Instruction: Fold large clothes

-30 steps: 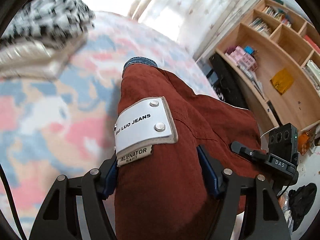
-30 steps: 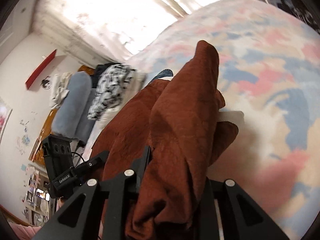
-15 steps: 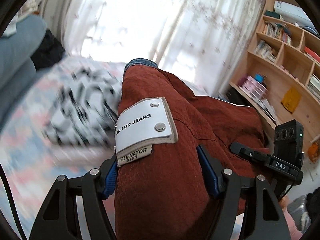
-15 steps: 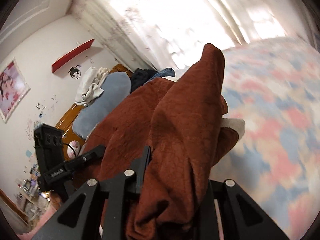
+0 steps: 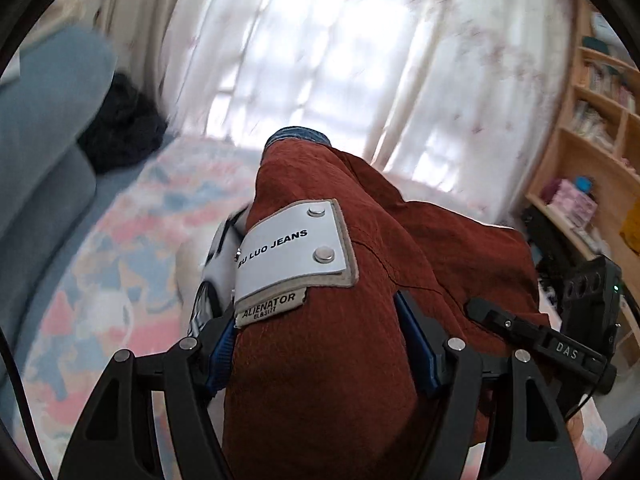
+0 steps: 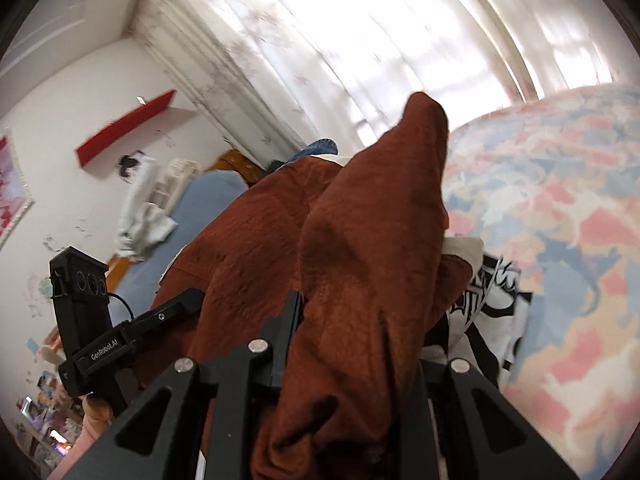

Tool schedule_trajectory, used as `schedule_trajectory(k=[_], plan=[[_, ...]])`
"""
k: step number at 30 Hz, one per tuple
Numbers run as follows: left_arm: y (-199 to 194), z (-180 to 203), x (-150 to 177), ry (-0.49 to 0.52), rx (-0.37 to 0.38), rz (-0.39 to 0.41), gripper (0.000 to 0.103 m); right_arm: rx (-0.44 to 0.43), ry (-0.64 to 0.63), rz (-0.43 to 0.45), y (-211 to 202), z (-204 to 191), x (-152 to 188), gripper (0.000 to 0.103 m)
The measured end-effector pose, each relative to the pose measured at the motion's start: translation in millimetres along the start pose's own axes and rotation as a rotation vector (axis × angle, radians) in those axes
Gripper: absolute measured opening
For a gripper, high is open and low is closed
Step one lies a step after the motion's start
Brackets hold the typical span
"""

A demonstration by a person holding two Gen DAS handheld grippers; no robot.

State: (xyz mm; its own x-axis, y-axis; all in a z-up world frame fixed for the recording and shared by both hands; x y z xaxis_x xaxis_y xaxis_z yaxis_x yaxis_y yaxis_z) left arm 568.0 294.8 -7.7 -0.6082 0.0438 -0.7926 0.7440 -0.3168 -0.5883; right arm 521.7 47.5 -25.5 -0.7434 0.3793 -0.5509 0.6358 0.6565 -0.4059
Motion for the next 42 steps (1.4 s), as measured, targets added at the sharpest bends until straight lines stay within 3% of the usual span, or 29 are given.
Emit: schedule_trajectory(k=[2,4,5,7,11,13,16,20,28,42], plan=[[32,-13,23,-0.016,-0.029,-0.07,0.073,0.058,0.022,-0.035,25,24,11,0.02],[43,-29,41,-0.038,-0.066,-0.053,0.096,0.089,0.034,-0.043,36,46,21,0.023],[44,-32,45,-0.056,-0.052,-0.039,0.097,0.07,0.051,-0.053,37,54,24,0.024],[46,-38,50,-0.078,-0.002,-0.032,0.098,0.049,0.054,-0.064,36,60,26,0.027],[39,-31,54,-0.069,-0.024,-0.029,0.099,0.088,0.013,-0.086,33,49,25,0.036],[28,-28,55,-0.083,-0.045,-0.03,0.1,0.107,0.021,-0.099,28,51,22,0.05],[15,-26,59,-0.085,-0.081,-0.035,0.1,0.142,0.039,-0.098,5,55,24,0.062],[-8,-9,67,-0.055,-0.118,-0.055,0.1,0.161,0.071,-0.107,-29,63,33,0.063],[-59,47,94,-0.021,-0.129,-0.118,0.1,0.21,0.1,-0.133,-98,57,61,0.064],[-172,202,135,0.086,-0.073,-0.125,0.1,0.242,-0.012,-0.17,-233,-2,127,0.064]])
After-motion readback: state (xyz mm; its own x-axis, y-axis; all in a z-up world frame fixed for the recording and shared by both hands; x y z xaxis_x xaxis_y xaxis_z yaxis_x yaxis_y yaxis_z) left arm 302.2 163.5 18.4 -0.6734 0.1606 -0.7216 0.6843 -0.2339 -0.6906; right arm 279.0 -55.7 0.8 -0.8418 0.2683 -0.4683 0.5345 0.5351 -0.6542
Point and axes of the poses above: each gripper's, at about its wrist camera, not at the fingertips, and y roughly the way its jaws point, z to its right, x to its underside, the point moved 3 cm from there along y, roughly the way its jaws point, and after that the axes turned 12 degrees about y, right-handed, at the moved point
